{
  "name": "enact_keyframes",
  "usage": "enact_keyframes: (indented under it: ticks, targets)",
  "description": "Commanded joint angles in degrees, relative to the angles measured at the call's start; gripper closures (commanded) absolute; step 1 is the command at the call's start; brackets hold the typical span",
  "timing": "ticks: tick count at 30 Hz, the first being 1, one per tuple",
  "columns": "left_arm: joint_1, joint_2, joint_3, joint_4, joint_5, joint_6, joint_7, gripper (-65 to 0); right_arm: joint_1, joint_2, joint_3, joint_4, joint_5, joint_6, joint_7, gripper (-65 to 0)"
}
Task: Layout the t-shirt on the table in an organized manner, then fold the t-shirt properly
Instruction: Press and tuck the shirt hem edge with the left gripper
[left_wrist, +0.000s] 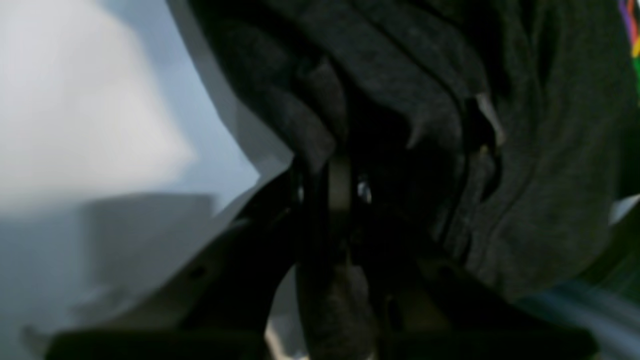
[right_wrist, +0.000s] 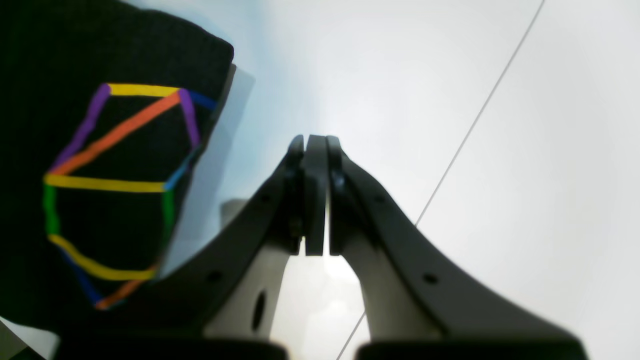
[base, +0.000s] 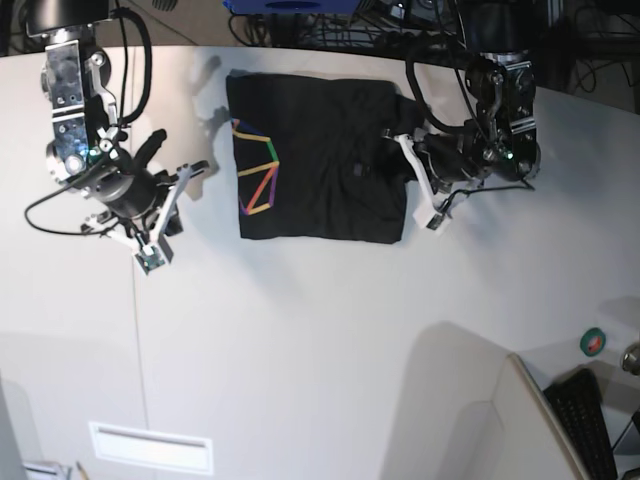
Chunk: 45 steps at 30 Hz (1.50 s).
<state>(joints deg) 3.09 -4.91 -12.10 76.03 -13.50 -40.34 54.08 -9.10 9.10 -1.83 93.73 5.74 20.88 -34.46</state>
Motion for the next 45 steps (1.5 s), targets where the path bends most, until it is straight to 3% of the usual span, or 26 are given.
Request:
enact_keyframes:
  ticks: [1, 6, 9, 11, 14, 16, 22, 24, 28, 33, 45]
  targets:
    - [-1.5, -2.2, 3.3, 0.7, 0.6, 0.3, 0.4, 0.0, 0.7, 0.3, 0.2, 1.0, 0.4, 0.2, 1.2, 0.0]
    - [-8.1, -12.1, 23.6, 0.7, 0.6, 0.3, 0.0, 0.0, 0.7, 0.3, 3.0, 0.9, 0.3, 0.2, 1.2, 0.0]
    - [-15.6, -15.8, 36.5, 0.9, 0.7, 0.3, 0.0, 0.0, 0.8, 0.3, 5.4, 0.9, 0.2, 0.2, 1.2, 0.0]
    - [-21.2, -16.4, 44.9, 1.2, 1.2, 0.3, 0.0, 0.0, 0.9, 0.3, 7.2, 0.7, 0.2, 0.2, 1.2, 0.0]
    - [-28.3, -15.9, 56.6, 0.9, 6.9, 0.3, -0.1, 0.0, 1.1, 0.3, 11.4, -1.6, 0.2, 0.2, 1.2, 0.0]
    - [-31.4, -13.6, 62.0, 0.8, 9.9, 0.3, -0.2, 0.0, 1.0, 0.3, 14.3, -3.1, 0.2, 0.2, 1.2, 0.0]
    - [-34.3, -4.8, 64.0, 0.7, 14.7, 0.3, -2.0, 0.0, -0.5, 0.3, 20.4, -6.1, 0.2, 0.2, 1.2, 0.0]
    - [-34.2, -3.0, 64.0, 0.6, 17.2, 0.3, -4.9, 0.0, -1.2, 0.3, 21.5, -6.1, 0.2, 0.2, 1.2, 0.0]
    - [-34.5, 0.6, 64.0, -5.7, 18.8, 0.3, -5.1, 0.0, -2.5, 0.3, 21.6, -6.1, 0.2, 0.2, 1.2, 0.0]
    - [-34.5, 1.5, 64.0, -11.5, 18.9, 0.3, -5.4, 0.0, -3.3, 0.3, 21.6, -6.1, 0.4, 0.2, 1.2, 0.0]
    - [-35.4, 1.4, 63.9, -12.1, 19.1, 0.3, -5.4, 0.0, -3.3, 0.1, 21.1, -6.1, 0.5, 0.2, 1.2, 0.0]
